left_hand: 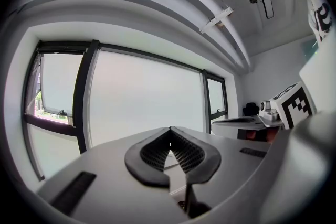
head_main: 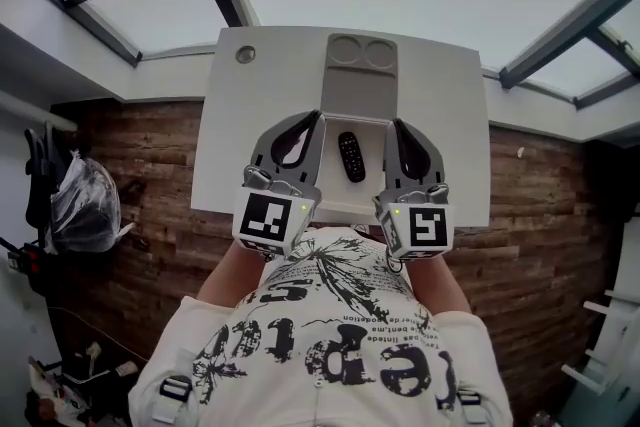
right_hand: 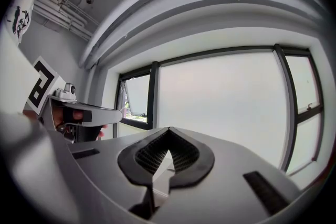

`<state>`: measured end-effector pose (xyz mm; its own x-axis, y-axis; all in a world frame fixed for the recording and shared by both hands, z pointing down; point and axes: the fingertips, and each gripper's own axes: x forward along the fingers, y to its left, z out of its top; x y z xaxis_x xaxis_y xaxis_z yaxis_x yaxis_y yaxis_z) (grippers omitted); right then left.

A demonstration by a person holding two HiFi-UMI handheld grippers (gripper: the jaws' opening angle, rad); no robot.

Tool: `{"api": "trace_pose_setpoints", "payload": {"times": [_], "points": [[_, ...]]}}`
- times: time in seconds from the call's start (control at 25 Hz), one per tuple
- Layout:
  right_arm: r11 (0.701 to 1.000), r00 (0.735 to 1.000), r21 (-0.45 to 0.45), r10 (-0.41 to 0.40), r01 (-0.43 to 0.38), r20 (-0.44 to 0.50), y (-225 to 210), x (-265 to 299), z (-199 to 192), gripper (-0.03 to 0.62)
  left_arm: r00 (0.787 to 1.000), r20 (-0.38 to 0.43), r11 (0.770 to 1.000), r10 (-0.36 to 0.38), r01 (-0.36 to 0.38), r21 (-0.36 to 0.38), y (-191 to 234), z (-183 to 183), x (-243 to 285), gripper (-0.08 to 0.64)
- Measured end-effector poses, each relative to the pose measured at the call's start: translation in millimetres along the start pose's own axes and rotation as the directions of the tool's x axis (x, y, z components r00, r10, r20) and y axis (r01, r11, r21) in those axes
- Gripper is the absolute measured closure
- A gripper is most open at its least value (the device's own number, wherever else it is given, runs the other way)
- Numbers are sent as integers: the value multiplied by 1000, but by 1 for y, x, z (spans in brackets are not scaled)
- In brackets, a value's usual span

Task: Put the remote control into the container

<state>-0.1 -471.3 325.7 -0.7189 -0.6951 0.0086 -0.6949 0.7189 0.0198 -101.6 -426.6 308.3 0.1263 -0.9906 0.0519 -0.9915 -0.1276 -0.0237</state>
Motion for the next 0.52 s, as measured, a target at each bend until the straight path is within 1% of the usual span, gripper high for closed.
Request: {"api": "trace_pose_setpoints", "payload": {"times": [0.16, 0.28, 0.52], "points": [[1000, 1000, -7, 1, -1, 0, -2, -1, 0, 589, 1000, 0, 1000, 21, -21, -11, 3, -2, 3, 551], [1000, 1000, 1, -3, 3, -7, -4, -2, -1, 589, 1000, -15, 1000, 18, -18, -20, 2, -4, 5, 551], [1000, 1000, 21, 11, -10, -20, -9, 5, -1, 589, 999, -26, 999, 33, -33, -14, 4, -7, 14, 551]]}}
